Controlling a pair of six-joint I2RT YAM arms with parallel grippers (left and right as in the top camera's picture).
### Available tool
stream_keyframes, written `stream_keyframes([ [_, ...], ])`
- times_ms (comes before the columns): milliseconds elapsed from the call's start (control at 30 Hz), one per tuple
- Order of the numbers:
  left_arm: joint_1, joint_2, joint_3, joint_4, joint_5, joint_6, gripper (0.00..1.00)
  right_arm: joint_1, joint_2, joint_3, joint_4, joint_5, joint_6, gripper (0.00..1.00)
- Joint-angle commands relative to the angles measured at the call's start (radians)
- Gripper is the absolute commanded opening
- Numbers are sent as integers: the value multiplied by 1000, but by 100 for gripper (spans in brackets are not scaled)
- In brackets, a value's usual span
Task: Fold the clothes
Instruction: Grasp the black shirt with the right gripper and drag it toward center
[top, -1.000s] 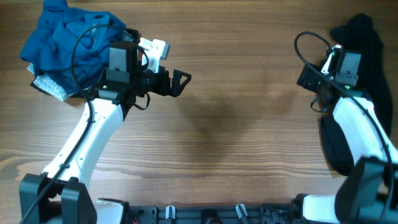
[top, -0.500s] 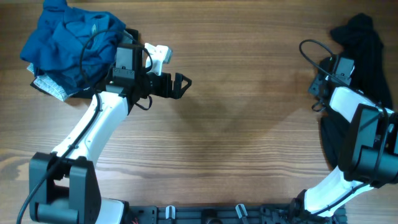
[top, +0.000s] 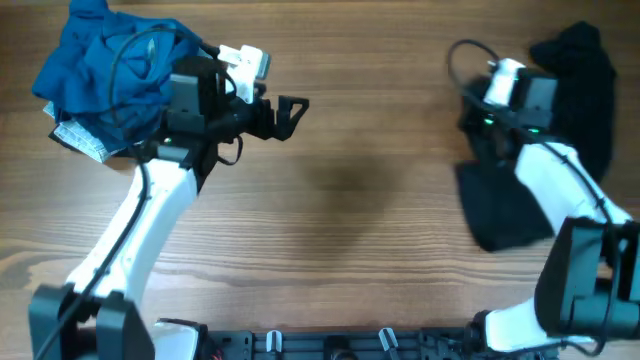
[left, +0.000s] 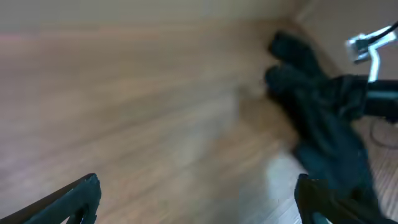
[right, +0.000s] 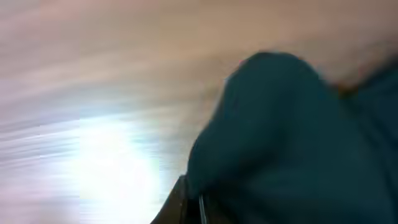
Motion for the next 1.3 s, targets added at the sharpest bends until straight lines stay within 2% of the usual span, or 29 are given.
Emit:
stream_keyframes([
  [0, 33, -53, 18, -2, 7, -13, 100, 155, -31, 41, 71, -73, 85, 4],
  [200, 66, -53, 18, -68, 7, -13, 98, 352, -22, 41, 340, 42, 273, 4],
  [367, 61, -52, 18, -87, 8, -13, 96, 403, -19, 46, 580, 72, 296, 4],
  [400, 60, -52, 18, -92, 8, -13, 96, 404, -19, 53, 605, 72, 296, 17],
  [433, 57, -52, 18, -95, 8, -13, 96, 404, -19, 62, 614, 72, 293, 65],
  [467, 52, -52, 18, -101, 8, -13, 96, 404, -20, 84, 601, 72, 273, 99],
  [567, 37, -52, 18, -119, 8, -13, 96, 385, -34, 169, 433, 68, 249, 100],
  [667, 6, -48, 18, -172, 7, 2, 96, 355, -97, 215, 241, 70, 147, 100],
  [700, -12, -42, 17, -202, -2, 3, 96, 334, -145, 216, 129, 70, 113, 100],
  [767, -50, -25, 16, -267, -19, 50, 95, 303, -212, 216, -51, 68, 98, 100],
  [833, -90, 0, 13, -321, -31, 94, 93, 284, -246, 216, -161, 68, 98, 100],
  [967, -156, 74, 8, -399, -181, 100, 92, 251, -258, 210, -412, 69, 105, 100],
  [1100, -179, 179, 8, -391, -196, 108, 92, 250, -257, 157, -530, 70, 105, 99],
  [1267, -179, 264, 8, -351, -203, 107, 90, 250, -219, 52, -499, 114, 140, 97],
])
